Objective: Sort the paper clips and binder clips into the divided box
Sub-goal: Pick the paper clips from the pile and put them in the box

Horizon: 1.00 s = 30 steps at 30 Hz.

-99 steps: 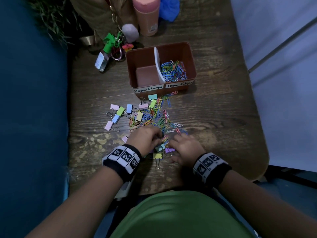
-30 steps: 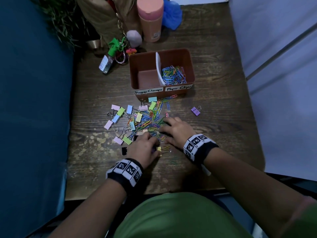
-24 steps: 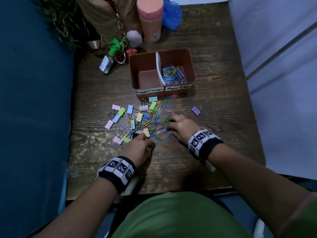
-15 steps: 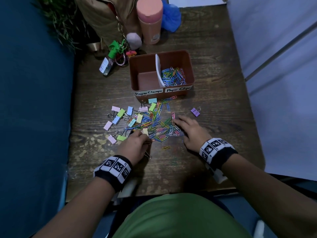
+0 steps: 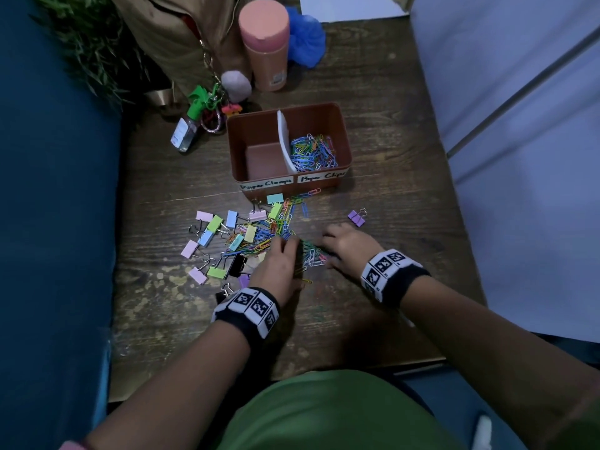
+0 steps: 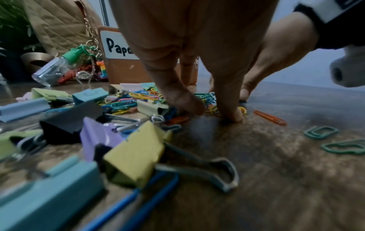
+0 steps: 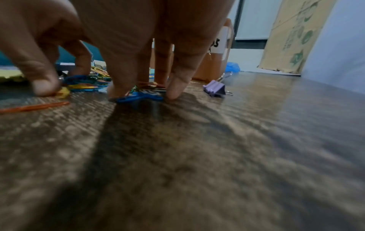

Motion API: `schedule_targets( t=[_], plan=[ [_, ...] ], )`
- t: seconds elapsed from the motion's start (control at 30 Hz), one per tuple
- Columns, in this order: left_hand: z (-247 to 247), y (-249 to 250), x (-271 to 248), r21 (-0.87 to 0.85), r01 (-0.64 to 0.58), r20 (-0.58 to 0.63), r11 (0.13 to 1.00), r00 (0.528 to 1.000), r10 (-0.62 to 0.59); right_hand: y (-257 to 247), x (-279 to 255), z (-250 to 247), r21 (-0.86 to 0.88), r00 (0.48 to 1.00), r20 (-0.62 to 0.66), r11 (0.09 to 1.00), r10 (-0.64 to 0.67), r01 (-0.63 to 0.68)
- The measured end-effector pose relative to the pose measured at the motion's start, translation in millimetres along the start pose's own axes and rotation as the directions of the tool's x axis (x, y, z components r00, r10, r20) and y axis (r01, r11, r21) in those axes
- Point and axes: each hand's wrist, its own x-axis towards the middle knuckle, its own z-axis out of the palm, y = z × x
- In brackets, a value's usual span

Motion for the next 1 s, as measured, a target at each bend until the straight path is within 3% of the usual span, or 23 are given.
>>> schedule_targets(
  t=[0.13, 0.27, 0.4, 0.63, 0.83, 1.0],
  plan=[
    [-11, 1, 17, 0.052, -0.017, 0.005, 0.999, 1.000, 0.016, 4, -20, 7, 0.141, 0.980, -0.169, 0.987, 0.102, -0.078],
    [-18, 3, 31, 0.083, -0.049, 0.055, 0.995, 0.998, 0.044, -7, -34, 12, 0.110, 0.985, -0.041, 0.981, 0.166, -0.161],
    [-20, 3, 36, 0.099, -0.105, 0.060, 0.989, 0.993, 0.100, -32, -34, 29, 0.066, 0.988, 0.040, 0.986, 0.151, -0.154],
    [-23, 4, 41, 0.155, -0.203, 0.097, 0.967, 0.977, 0.190, -31, -19, 32, 0.251, 0.970, -0.147, 0.956, 0.193, -0.152],
    [-27, 11, 44, 0.250, -0.248, 0.137, 0.936, 0.966, 0.219, -31, -7, 21, 0.212, 0.955, -0.130, 0.949, 0.265, -0.235],
    [-31, 6, 44, 0.227, -0.198, 0.178, 0.954, 0.971, 0.159, -29, -9, 10, 0.121, 0.955, -0.100, 0.956, 0.279, -0.267]
  ],
)
